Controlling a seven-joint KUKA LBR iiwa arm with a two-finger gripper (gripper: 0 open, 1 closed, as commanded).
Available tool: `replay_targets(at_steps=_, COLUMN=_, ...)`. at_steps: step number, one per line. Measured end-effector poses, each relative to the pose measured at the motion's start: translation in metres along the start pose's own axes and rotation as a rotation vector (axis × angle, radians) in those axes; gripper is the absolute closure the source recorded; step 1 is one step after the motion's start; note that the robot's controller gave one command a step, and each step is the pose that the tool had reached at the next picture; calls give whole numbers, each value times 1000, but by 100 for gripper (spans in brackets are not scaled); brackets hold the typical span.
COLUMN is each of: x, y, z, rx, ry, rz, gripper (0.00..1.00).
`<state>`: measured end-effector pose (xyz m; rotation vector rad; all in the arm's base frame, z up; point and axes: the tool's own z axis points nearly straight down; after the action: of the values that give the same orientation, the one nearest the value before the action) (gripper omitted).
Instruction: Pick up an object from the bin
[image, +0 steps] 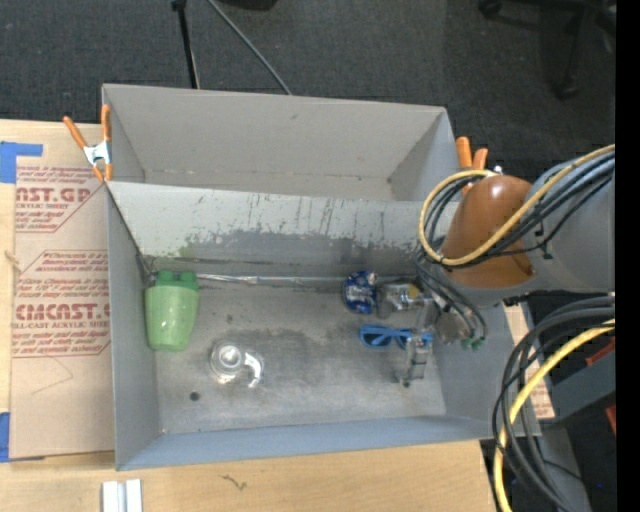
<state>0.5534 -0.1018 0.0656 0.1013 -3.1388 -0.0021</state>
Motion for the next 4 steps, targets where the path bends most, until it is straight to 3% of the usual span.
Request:
replay_targets(at_steps=1, x=5, y=13, z=-35, rx=1, ry=-5, rz=75, gripper=0)
replay_targets(at_steps=2, x=10, y=8, z=-50, rx=1, ry=-4, rz=121, gripper=0)
replay_targets(at_steps=3, x=9, y=7, z=-3, rx=0, ry=1, rz=295, gripper=0)
replay_targets(at_steps=4, x=9, y=7, z=-2, rx=1, ry=-1, rz=294, gripper=0)
